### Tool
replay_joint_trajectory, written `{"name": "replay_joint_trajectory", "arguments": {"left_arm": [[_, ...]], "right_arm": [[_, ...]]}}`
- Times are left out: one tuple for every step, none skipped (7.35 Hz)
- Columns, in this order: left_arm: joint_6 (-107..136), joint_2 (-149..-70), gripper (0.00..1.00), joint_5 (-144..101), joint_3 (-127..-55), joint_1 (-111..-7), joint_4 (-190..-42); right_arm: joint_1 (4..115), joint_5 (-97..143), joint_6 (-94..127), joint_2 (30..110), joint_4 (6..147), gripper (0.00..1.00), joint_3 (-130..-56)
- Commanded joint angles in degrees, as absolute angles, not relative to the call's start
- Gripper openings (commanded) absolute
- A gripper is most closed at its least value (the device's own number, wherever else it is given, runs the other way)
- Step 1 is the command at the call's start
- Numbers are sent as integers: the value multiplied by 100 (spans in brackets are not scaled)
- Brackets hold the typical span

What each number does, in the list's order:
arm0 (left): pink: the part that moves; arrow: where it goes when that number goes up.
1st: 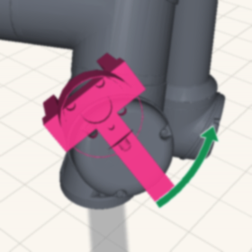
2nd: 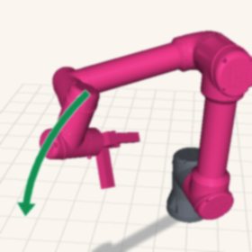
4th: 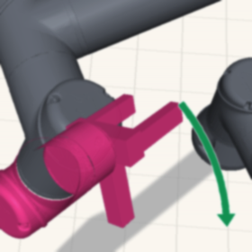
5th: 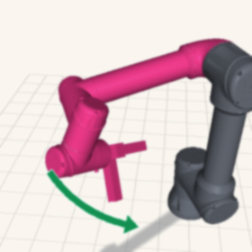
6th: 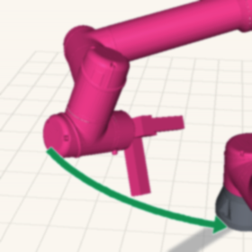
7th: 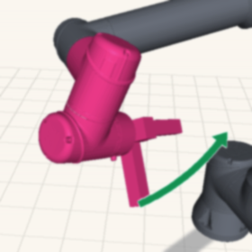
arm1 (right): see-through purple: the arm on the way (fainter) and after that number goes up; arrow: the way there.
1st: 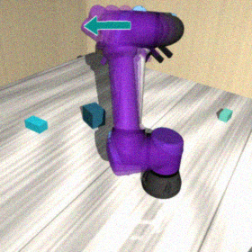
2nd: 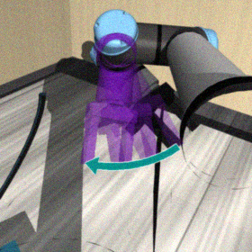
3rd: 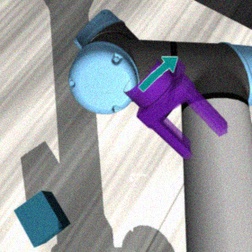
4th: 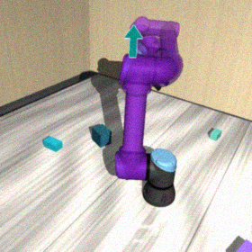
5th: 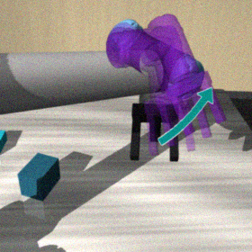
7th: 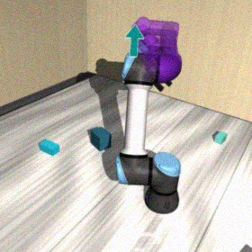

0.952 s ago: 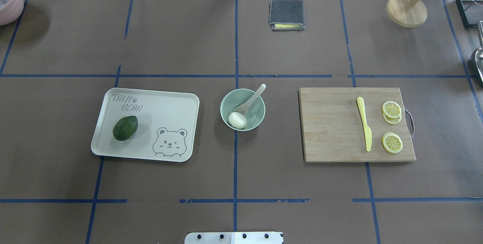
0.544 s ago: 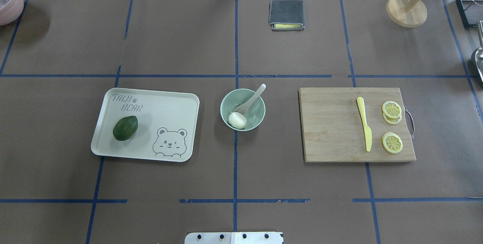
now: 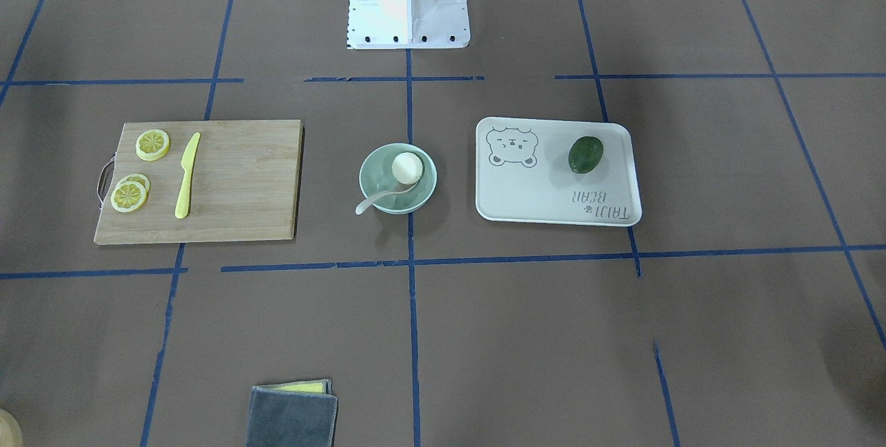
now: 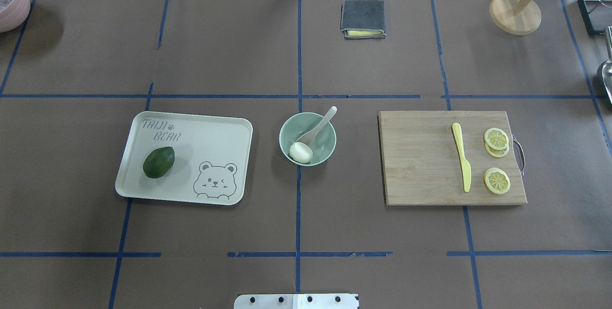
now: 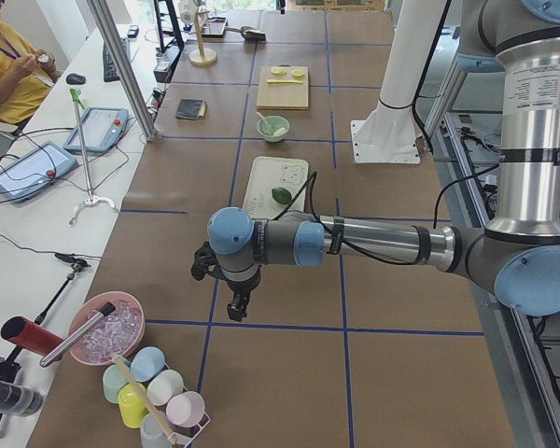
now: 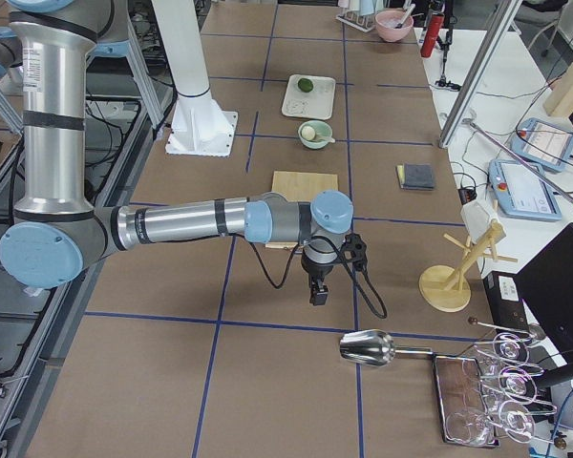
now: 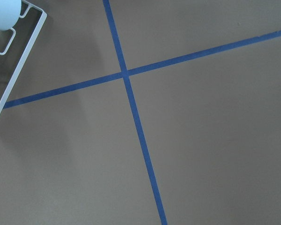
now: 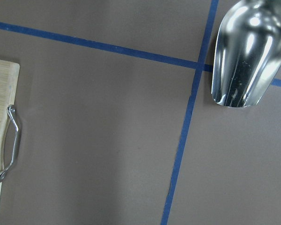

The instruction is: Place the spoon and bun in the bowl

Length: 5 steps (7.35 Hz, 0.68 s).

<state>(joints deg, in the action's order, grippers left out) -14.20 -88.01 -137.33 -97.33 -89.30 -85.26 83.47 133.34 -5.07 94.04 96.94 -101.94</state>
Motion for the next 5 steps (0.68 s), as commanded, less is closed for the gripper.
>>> {"name": "replay_joint_trajectory", "arguments": {"left_arm": [[-1415,-8885,100,-13772,-9677,-8930,-8543],[-1424,-8912,100,-13781,-9642,-8912,-8621],[-1424,-8912,100,-13781,-9668,-8912,-8674],[-1424,-8921,100,-13781,-9633,-8912,-8683],[-1424,-8930,100,-13781,-9668,-8912,-8684]], "right_arm": [[8341,13324,-30,9396,9660,100,-10134],[8350,13289,200,9474,9181,100,-10116],[8350,13289,698,9457,8793,100,-9951],[8350,13367,781,9501,8545,100,-9758],[8350,13525,852,9501,8369,100,-9721]]}}
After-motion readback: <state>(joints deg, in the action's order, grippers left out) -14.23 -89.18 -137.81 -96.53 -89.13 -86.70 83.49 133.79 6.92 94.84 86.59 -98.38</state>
